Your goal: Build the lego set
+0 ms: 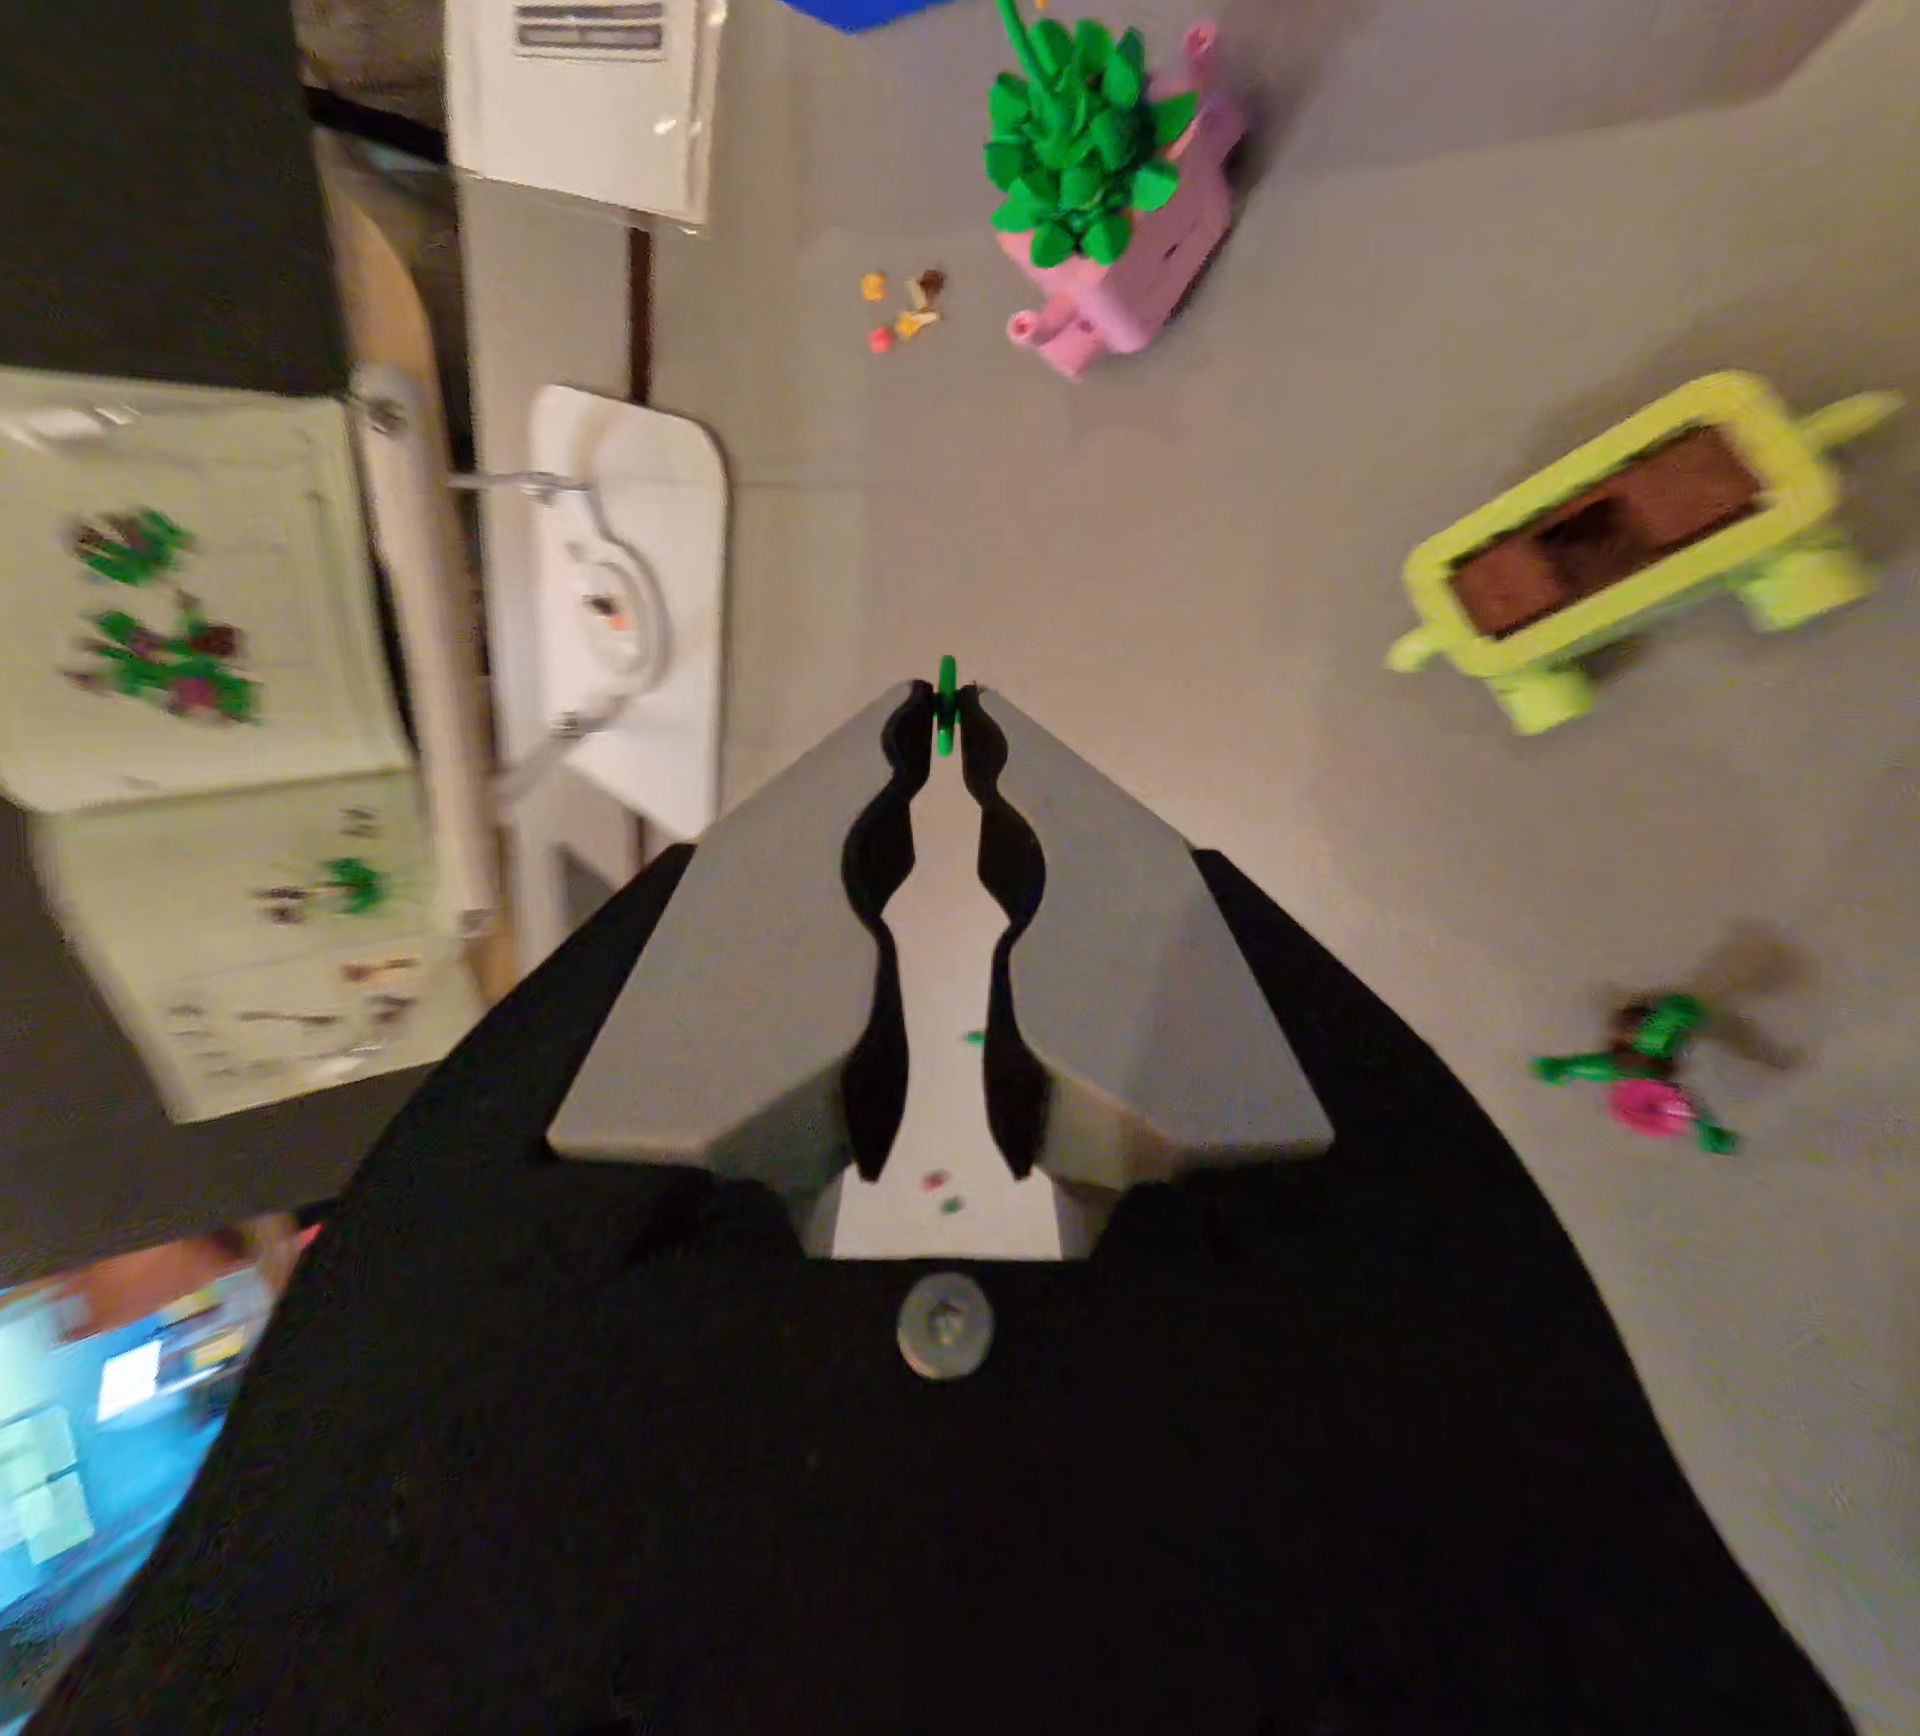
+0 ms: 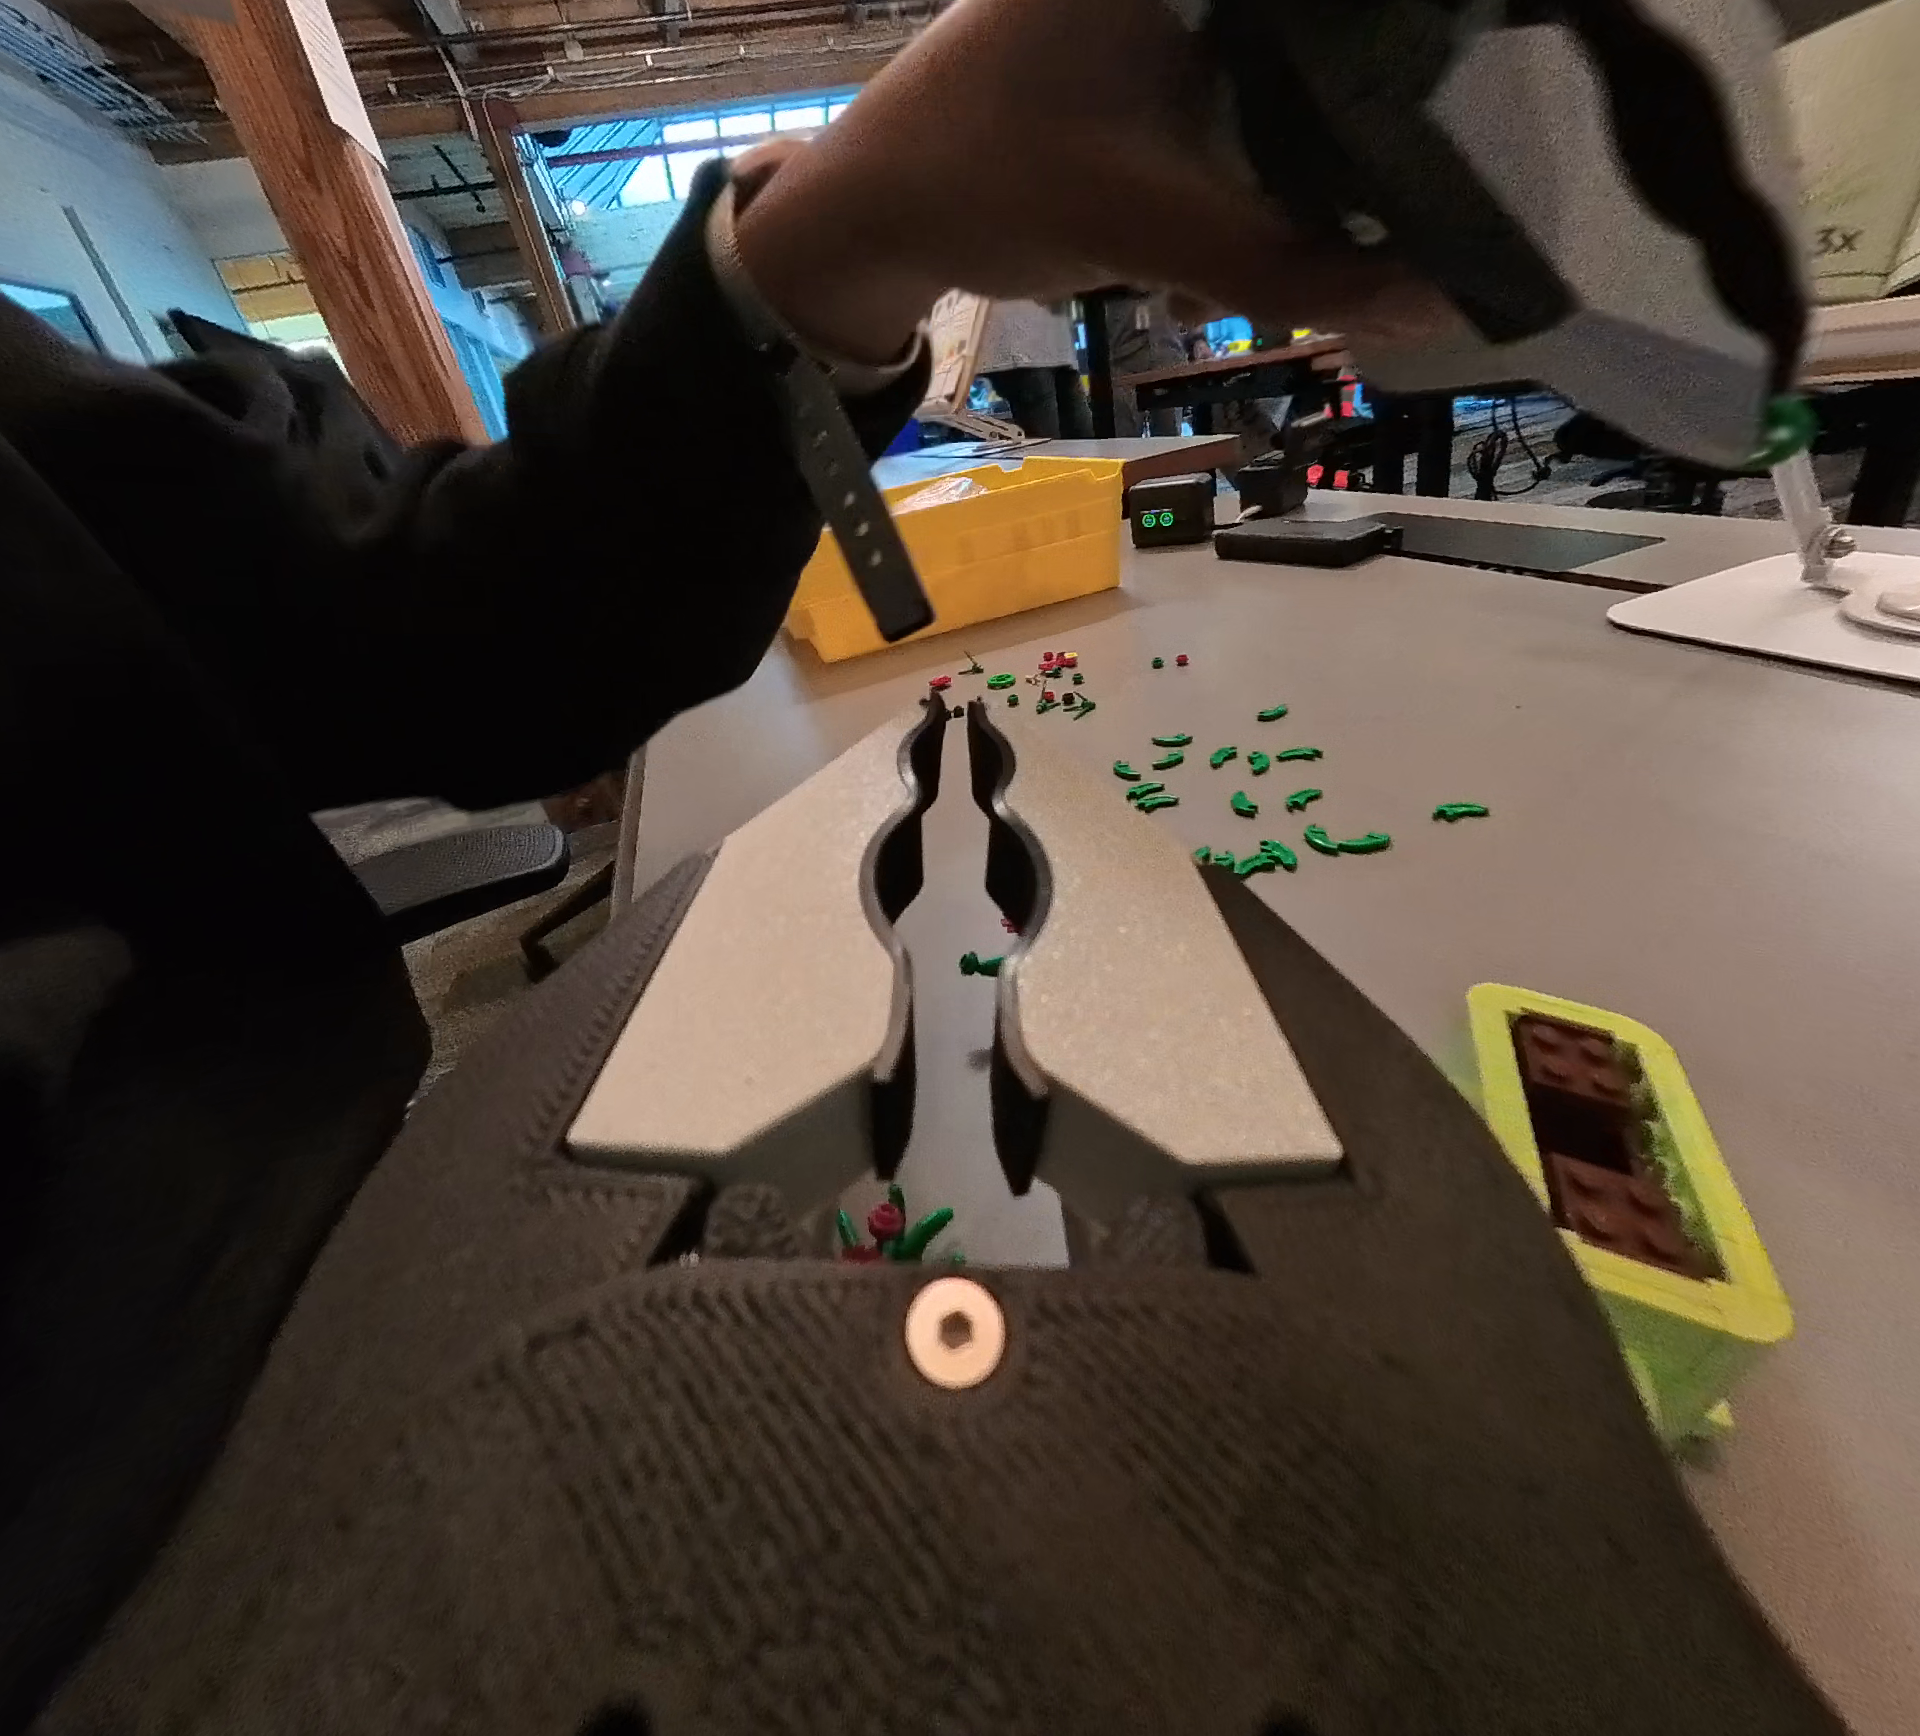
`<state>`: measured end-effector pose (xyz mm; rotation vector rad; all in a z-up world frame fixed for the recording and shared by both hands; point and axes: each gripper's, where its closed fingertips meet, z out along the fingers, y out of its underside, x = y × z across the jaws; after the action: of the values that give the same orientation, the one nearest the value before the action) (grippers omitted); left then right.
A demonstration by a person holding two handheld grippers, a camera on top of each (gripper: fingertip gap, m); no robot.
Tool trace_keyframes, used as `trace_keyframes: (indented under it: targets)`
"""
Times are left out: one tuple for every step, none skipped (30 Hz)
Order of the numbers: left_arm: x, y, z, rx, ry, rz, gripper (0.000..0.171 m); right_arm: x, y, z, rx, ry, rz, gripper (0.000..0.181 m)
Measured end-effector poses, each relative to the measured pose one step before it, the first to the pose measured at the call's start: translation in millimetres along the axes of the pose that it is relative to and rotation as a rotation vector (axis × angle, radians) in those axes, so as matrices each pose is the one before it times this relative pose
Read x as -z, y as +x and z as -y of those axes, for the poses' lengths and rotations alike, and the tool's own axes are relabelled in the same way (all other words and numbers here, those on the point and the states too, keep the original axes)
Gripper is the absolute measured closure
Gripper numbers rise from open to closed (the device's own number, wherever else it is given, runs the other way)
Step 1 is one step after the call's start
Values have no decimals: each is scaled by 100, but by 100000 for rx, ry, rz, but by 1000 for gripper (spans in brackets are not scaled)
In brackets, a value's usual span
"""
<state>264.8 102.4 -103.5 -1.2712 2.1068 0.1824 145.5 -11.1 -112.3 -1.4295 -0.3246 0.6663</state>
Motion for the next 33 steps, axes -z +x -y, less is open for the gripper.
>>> trace_keyframes:
  targets:
    - [-268,-493,296,-6665,-4177,4320,168,23,-36,8,234,103,-48,178]
    - [-227,-418,186,-5787,-3942,3734,168,28,-29,13,174,120,-77,178]
    - [-171,-353,85,-4743,-3768,3303,168,30,-43,11,207,123,-57,178]
    - [-100,-245,30,-3960,-3198,2689,167,31,-43,3,228,8,-113,178]
    - [-49,-111,63,-3326,-2331,2075,167,1,-42,-14,319,-79,-60,178]
    - [-1,-48,93,-2896,-1542,1769,167,1,-26,-16,292,-107,-89,179]
    - [-7,24,66,-2708,-1361,1447,167,-15,-14,-25,187,-117,-30,179]
    - [0,9,12,-2053,-1240,1435,167,-5,-13,-11,75,-116,5,179]
    - [3,7,13,-1521,-982,1286,167,-11,-5,-9,16,-45,33,179]
    - [25,22,62,-1624,-416,1136,167,0,-1,0,-24,0,-3,179]
    - [38,80,77,-1616,-188,621,167,-1,11,-1,-68,-24,-16,179]
    - [25,93,52,-1161,-471,336,167,-12,15,-19,-118,-77,29,179]
    - [-4,85,27,-1080,-894,111,167,-12,11,-11,-128,-92,44,179]
    - [-27,90,0,-1569,-1114,154,168,-11,1,-10,-108,-70,26,179]
    - [-32,3,20,-1456,-1040,601,168,0,9,-2,-57,-29,7,179]
    - [-35,58,82,-1223,-762,60,168,1,2,-2,-8,-13,-16,179]
    - [-47,85,109,-852,-607,-170,167,-11,0,-9,10,-46,-5,179]
    - [-46,60,89,-662,-742,-148,167,-3,-6,-1,36,-58,-6,179]
    - [-43,-5,96,-664,-682,255,167,2,5,-5,44,-35,-15,179]
    - [-36,-34,113,-781,-482,444,167,-4,-8,-5,38,-20,23,179]
    - [-11,-16,130,-801,-270,269,167,6,-5,4,34,29,11,179]
    - [-13,-17,141,-721,-136,81,167,8,1,13,-16,78,-3,179]
    - [-13,39,151,-661,-98,-393,167,14,2,9,-67,99,35,179]
    - [-23,76,135,-763,-319,-717,167,11,12,12,-107,110,43,179]
    - [-32,208,152,-1390,-199,-1509,167,10,5,22,-137,110,62,179]
    - [-13,531,241,-2494,412,-3166,167,21,8,22,-131,166,70,179]
    - [-12,664,257,-3155,596,-3554,168,30,18,28,-186,257,-7,179]
    - [-26,270,111,-2164,-563,-1042,167,31,32,45,-277,277,-5,179]
    - [3,36,-32,-1361,-1424,362,168,27,23,30,-357,240,70,179]
    - [36,55,-15,-1061,-826,109,168,32,26,35,-345,254,115,179]
    - [80,25,51,-303,102,-7,168,43,17,46,-274,346,26,179]
    - [97,-33,85,391,519,77,168,40,39,51,-306,364,-44,179]
    - [88,-59,44,416,536,100,168,21,12,28,-439,234,55,179]
